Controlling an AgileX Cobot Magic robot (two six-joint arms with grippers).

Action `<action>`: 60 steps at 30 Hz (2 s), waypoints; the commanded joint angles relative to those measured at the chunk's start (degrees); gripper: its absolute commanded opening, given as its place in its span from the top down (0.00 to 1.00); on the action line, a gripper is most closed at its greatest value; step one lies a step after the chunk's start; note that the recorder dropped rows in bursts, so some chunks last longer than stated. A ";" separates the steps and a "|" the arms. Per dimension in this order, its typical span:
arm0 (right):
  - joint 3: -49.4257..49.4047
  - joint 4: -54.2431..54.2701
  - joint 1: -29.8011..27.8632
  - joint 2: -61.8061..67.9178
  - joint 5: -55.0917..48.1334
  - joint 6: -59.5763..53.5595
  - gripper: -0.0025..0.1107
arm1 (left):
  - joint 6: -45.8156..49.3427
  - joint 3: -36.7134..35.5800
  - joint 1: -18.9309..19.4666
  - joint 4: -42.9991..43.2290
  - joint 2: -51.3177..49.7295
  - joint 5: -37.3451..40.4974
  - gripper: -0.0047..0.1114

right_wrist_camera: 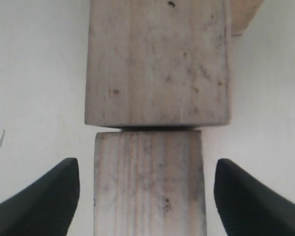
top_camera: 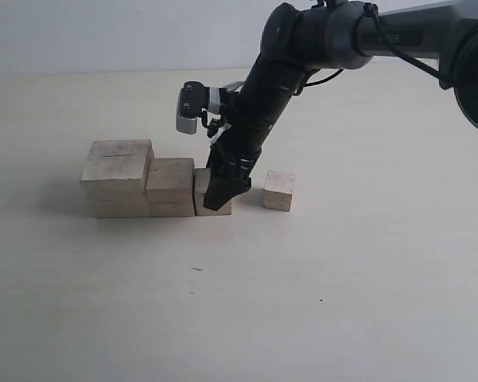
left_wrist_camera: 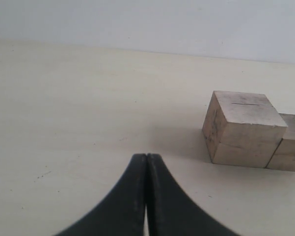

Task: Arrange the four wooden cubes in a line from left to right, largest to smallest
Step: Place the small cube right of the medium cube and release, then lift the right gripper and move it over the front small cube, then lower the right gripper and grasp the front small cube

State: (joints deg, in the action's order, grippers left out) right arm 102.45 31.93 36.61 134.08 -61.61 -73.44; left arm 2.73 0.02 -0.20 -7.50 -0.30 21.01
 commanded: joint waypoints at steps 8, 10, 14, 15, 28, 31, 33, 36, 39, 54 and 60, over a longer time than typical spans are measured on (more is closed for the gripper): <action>-0.23 -5.76 0.02 -4.20 -0.15 8.25 0.34 | 0.03 -0.02 -0.41 -0.19 0.30 -0.45 0.96; -0.23 -8.81 0.02 -5.96 -0.27 12.61 0.34 | 0.03 -0.02 -0.41 -0.19 0.30 -0.45 0.96; -0.23 -11.80 0.02 -9.27 -0.64 18.58 0.34 | 0.03 -0.02 -0.41 -0.19 0.30 -0.45 0.96; -0.23 -12.36 0.02 -10.05 -0.63 19.09 0.34 | 0.03 -0.02 -0.41 -0.19 0.30 -0.45 0.96; -0.23 -22.07 -2.64 -12.61 -4.58 27.42 0.39 | 0.03 -0.02 -0.41 -0.19 0.30 -0.45 0.96; -0.23 -21.29 -3.40 -12.61 -4.58 27.52 0.39 | 0.03 -0.02 -0.41 -0.19 0.30 -0.45 0.96; -1.05 -20.72 -3.39 -12.61 -4.58 27.52 0.39 | 0.03 -0.02 -0.41 -0.19 0.30 -0.45 0.96; -3.45 -19.52 -3.39 -12.65 -4.58 26.97 0.39 | 0.03 -0.02 -0.41 -0.19 0.30 -0.45 0.96; -6.43 -21.43 -3.39 -12.65 -4.52 26.97 0.39 | 0.03 -0.02 -0.41 -0.19 0.30 -0.45 0.96; -8.99 -19.97 -3.26 -12.13 -0.64 24.75 0.38 | 0.03 -0.02 -0.41 -0.19 0.30 -0.45 0.96; -8.99 -18.80 -3.26 -9.93 -0.13 24.75 0.30 | 0.03 -0.02 -0.41 -0.19 0.30 -0.45 0.96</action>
State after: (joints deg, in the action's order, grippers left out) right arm 93.63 12.52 33.32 123.03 -62.50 -48.20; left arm 2.73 0.02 -0.20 -7.50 -0.30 21.01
